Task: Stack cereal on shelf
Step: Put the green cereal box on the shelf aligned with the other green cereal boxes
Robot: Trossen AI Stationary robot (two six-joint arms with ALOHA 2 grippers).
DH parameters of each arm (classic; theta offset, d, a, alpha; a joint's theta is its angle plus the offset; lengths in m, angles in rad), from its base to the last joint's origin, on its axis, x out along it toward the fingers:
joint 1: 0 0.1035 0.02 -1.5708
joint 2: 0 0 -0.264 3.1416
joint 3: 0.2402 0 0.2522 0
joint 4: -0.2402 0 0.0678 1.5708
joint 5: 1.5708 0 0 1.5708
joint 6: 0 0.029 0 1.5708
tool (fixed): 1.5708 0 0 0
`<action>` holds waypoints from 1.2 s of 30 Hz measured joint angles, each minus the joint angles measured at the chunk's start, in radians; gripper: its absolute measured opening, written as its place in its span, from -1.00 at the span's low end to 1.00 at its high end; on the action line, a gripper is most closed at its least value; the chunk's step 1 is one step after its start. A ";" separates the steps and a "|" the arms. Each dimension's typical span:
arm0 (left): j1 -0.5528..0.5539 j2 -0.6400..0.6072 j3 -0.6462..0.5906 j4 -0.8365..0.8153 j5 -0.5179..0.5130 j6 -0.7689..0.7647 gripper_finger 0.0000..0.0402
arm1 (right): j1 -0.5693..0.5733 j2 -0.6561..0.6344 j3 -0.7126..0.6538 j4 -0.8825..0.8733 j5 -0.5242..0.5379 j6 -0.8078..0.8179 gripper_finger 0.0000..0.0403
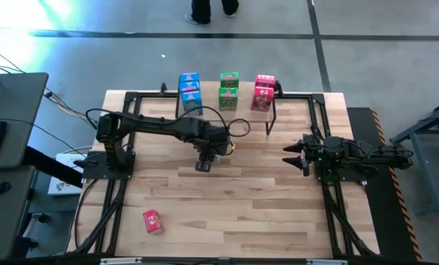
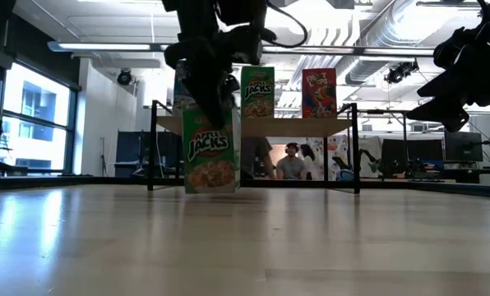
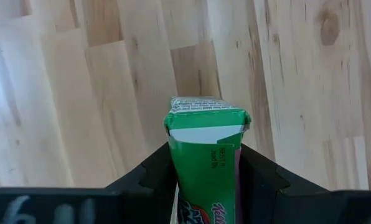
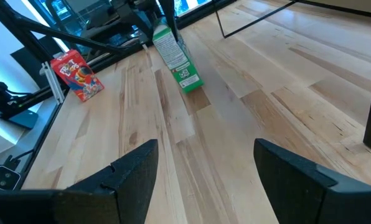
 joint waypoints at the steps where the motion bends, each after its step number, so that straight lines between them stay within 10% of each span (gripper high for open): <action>1: 0.000 0.002 0.000 0.001 0.006 0.000 -0.38 | 0.000 0.000 0.000 0.000 0.000 0.000 0.28; 36: 0.002 -0.058 0.000 0.017 -0.009 -0.027 0.34 | 0.000 0.000 0.000 0.000 0.000 0.000 0.28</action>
